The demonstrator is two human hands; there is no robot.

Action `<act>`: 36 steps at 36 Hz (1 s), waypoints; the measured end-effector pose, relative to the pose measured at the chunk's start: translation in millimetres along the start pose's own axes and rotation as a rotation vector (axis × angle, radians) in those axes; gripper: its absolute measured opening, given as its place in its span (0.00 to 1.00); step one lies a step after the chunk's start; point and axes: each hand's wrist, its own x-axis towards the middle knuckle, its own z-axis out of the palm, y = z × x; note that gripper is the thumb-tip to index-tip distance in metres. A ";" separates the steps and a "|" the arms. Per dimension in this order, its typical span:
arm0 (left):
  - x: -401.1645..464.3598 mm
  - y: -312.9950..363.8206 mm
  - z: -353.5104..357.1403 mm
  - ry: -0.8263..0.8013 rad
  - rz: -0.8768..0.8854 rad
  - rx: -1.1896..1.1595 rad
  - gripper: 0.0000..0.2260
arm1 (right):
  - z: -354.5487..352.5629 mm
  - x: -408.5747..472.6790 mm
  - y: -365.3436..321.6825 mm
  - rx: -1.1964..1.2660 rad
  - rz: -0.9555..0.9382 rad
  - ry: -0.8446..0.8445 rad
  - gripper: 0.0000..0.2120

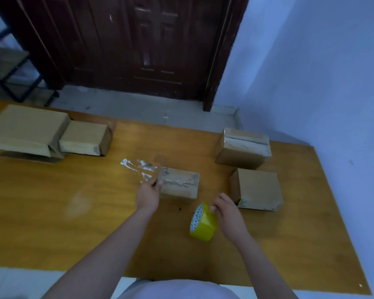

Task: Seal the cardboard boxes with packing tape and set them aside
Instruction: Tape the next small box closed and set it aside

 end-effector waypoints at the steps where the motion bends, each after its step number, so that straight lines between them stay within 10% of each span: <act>1: 0.6 1.0 -0.3 0.012 -0.021 -0.014 0.15 | 0.7 1.2 -2.0 0.000 0.009 -0.004 0.10; 17: 4.7 -17.7 2.3 0.012 -0.149 -0.458 0.08 | 6.8 3.1 1.6 -0.045 0.093 0.028 0.11; 36: 11.1 -8.1 -15.4 -0.520 0.000 -0.947 0.10 | -17.5 6.1 -4.6 -0.172 0.031 0.051 0.08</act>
